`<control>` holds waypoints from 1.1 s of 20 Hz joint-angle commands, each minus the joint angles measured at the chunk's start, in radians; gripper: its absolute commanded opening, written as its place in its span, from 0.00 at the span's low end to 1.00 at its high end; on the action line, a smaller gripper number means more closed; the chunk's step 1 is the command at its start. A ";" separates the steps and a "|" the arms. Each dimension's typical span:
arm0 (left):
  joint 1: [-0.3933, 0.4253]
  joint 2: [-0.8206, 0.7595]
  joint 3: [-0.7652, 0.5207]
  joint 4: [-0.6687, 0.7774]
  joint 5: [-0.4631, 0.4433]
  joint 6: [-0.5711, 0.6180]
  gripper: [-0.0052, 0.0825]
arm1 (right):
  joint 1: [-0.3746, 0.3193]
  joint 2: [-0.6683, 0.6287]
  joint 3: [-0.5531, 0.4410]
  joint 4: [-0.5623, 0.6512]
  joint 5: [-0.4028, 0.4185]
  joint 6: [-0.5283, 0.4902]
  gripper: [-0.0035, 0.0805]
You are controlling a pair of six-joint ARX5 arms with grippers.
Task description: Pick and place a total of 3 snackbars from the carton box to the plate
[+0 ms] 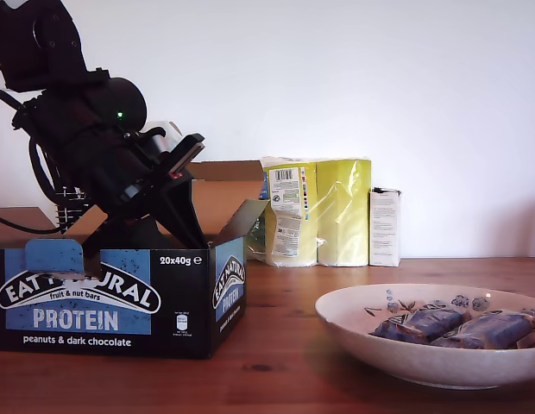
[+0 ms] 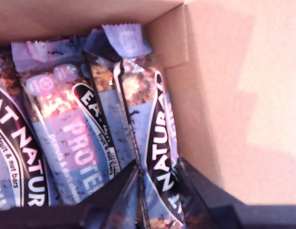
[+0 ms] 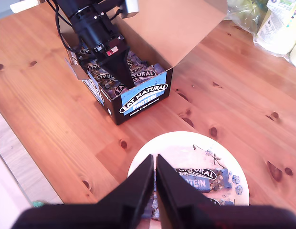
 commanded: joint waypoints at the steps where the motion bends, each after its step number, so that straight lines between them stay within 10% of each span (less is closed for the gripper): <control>1: 0.016 -0.026 -0.014 -0.007 -0.013 0.009 0.22 | -0.003 -0.001 0.004 0.006 -0.002 -0.002 0.03; 22: -0.017 -0.308 -0.013 0.017 0.040 -0.046 0.22 | -0.013 -0.018 0.004 -0.011 0.032 -0.002 0.03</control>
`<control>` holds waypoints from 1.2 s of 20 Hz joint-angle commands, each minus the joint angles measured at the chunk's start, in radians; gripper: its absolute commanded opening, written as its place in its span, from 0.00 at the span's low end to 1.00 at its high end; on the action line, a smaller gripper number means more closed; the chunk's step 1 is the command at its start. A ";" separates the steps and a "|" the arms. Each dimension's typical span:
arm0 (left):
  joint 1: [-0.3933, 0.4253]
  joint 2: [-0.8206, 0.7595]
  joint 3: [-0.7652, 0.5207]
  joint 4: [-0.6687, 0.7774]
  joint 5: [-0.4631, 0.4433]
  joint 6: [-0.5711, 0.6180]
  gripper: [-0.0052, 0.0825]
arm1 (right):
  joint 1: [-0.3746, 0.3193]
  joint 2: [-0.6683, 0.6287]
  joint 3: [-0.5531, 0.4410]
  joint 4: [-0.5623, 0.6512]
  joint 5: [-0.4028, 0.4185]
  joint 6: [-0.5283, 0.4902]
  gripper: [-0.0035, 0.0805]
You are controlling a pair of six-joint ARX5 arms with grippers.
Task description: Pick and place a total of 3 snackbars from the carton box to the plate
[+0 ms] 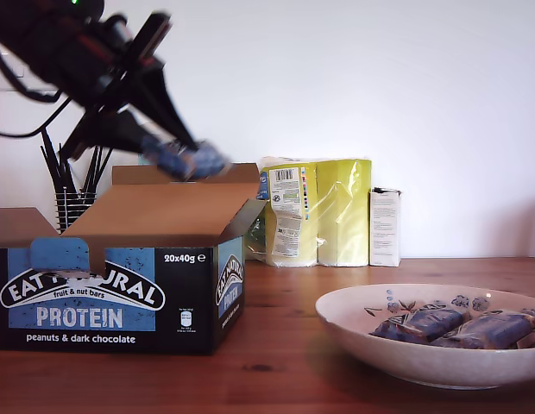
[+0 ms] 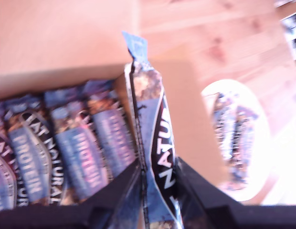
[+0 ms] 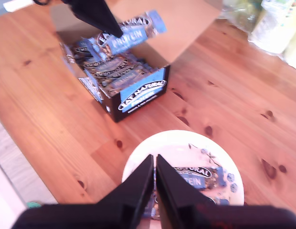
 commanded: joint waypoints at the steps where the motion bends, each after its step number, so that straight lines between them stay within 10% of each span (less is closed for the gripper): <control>1: -0.043 -0.022 -0.012 0.024 0.010 -0.006 0.22 | -0.018 -0.021 0.004 -0.012 0.011 -0.002 0.03; 13: -0.310 -0.023 -0.012 0.314 -0.117 -0.236 0.22 | -0.154 -0.079 0.004 -0.155 0.022 0.079 0.03; 24: -0.514 0.136 -0.012 0.599 -0.472 -0.566 0.22 | -0.226 -0.105 0.004 -0.173 0.043 0.053 0.03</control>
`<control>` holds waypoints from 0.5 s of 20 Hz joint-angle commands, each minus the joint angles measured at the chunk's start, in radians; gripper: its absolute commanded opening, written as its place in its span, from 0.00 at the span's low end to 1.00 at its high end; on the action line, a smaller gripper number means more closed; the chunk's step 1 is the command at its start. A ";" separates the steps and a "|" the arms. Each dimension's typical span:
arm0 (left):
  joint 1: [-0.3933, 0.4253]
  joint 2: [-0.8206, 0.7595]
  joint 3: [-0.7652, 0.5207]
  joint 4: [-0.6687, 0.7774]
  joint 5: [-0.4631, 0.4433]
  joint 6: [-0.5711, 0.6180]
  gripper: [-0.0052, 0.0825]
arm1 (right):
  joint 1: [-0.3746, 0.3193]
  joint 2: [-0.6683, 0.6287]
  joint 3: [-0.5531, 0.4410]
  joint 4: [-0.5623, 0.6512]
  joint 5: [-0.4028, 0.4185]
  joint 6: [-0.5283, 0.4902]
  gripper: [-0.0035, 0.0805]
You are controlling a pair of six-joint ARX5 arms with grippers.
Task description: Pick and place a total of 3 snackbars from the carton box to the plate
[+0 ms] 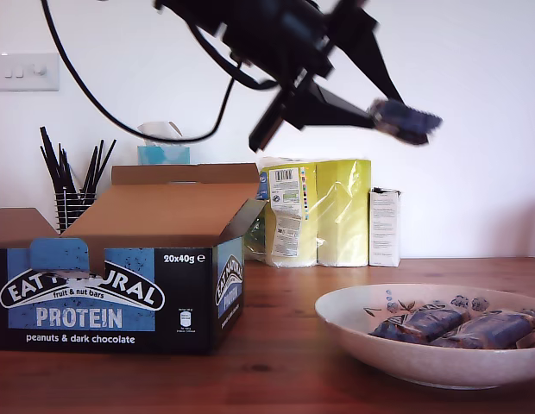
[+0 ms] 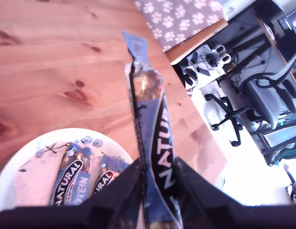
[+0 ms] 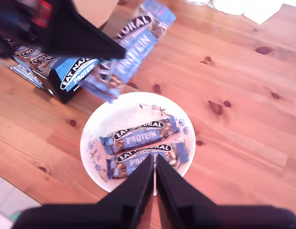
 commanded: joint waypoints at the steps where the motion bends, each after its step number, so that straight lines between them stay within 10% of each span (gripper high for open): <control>1: -0.018 -0.003 -0.011 0.028 -0.061 -0.021 0.22 | -0.004 -0.010 0.004 0.003 0.013 -0.006 0.03; 5: -0.043 -0.003 -0.011 0.035 0.010 0.043 0.22 | -0.004 -0.008 0.004 0.012 0.003 -0.014 0.03; 10: 0.003 -0.005 -0.011 0.020 0.283 0.143 0.22 | -0.011 -0.008 0.004 0.043 -0.249 -0.033 0.03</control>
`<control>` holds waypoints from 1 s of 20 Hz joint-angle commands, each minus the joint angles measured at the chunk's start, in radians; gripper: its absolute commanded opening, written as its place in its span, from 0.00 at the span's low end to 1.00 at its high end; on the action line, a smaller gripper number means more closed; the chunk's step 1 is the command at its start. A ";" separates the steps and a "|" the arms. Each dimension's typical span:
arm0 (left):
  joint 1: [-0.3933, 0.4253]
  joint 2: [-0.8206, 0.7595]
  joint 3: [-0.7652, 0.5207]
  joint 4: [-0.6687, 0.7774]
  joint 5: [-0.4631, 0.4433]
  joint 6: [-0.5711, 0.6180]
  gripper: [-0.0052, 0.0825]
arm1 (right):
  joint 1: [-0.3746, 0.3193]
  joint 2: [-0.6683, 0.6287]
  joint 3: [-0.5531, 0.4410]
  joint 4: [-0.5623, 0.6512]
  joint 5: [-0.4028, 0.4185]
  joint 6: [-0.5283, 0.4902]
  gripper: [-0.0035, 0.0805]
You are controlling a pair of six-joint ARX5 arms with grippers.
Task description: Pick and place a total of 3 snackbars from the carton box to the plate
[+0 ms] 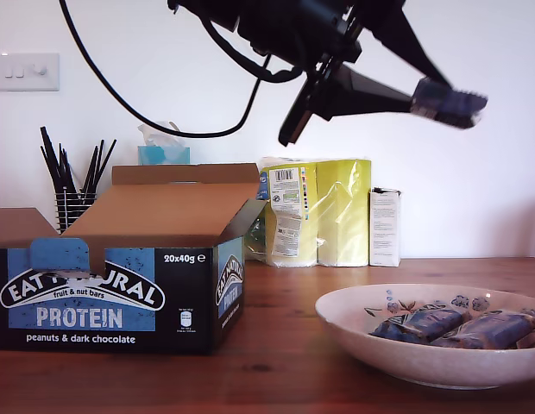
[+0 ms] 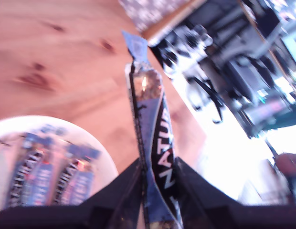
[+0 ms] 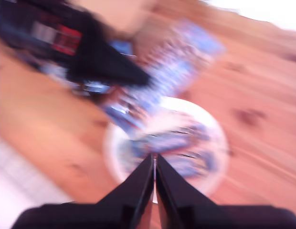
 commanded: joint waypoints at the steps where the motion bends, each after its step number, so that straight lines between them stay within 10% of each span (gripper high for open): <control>1: 0.019 -0.006 -0.011 0.011 0.052 0.031 0.22 | -0.022 -0.003 0.004 0.030 -0.069 -0.008 0.03; 14: 0.203 -0.142 -0.011 -0.071 0.360 0.170 0.22 | -0.312 0.240 0.004 0.368 -0.667 0.168 0.03; 20: 0.265 -0.143 -0.011 -0.051 0.512 0.183 0.22 | -0.380 0.409 0.004 0.588 -0.738 0.365 0.36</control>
